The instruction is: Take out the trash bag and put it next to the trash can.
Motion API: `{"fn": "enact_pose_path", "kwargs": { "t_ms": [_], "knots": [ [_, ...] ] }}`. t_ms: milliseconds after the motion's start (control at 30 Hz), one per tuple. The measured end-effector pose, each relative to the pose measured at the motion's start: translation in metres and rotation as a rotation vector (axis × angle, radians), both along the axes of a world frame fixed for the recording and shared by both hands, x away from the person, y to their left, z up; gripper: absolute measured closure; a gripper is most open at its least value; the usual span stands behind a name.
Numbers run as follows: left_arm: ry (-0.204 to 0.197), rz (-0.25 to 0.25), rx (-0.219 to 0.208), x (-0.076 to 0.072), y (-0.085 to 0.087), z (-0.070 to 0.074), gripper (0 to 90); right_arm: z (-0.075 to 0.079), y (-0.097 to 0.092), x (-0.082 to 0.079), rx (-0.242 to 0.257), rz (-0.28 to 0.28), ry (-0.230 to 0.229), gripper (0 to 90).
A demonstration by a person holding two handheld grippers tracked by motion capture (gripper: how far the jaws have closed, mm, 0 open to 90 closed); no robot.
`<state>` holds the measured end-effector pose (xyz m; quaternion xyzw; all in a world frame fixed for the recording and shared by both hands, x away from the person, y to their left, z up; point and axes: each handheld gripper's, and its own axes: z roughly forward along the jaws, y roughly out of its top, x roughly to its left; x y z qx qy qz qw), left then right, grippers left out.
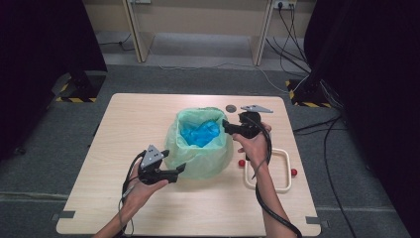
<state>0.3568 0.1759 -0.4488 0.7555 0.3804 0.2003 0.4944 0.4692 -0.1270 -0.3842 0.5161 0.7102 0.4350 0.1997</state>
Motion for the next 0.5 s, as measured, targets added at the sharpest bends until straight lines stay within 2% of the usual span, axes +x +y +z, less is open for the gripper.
{"fn": "enact_pose_path", "kwargs": {
  "t_ms": [100,133,200,233,267,333,467,500],
  "knots": [
    [-0.004,-0.006,-0.002,0.000,-0.001,0.002,25.8,-0.001,0.001,0.001,-0.006,-0.002,0.002,26.7],
    [-0.005,-0.011,0.000,0.001,-0.003,0.003,31.5,-0.001,0.002,0.003,-0.011,-0.005,0.005,26.8],
    [-0.011,-0.015,0.010,0.001,-0.005,0.004,34.3,-0.001,0.002,0.003,-0.013,-0.005,0.006,26.8],
    [-0.014,-0.020,0.014,0.002,-0.006,0.005,37.8,-0.001,0.003,0.004,-0.016,-0.007,0.009,26.8],
    [-0.026,-0.034,0.023,0.002,-0.008,0.005,47.2,-0.002,0.005,0.006,-0.023,-0.002,0.015,26.8],
    [-0.041,-0.045,0.036,0.002,-0.008,0.006,57.0,-0.002,0.007,0.008,-0.026,-0.001,0.020,26.9],
    [-0.054,-0.059,0.048,0.001,-0.008,0.006,69.2,-0.002,0.012,0.012,-0.038,0.000,0.026,27.2],
    [-0.054,-0.061,0.048,0.001,-0.007,0.006,69.2,-0.002,0.012,0.012,-0.038,0.000,0.026,27.2]
  ]
}}
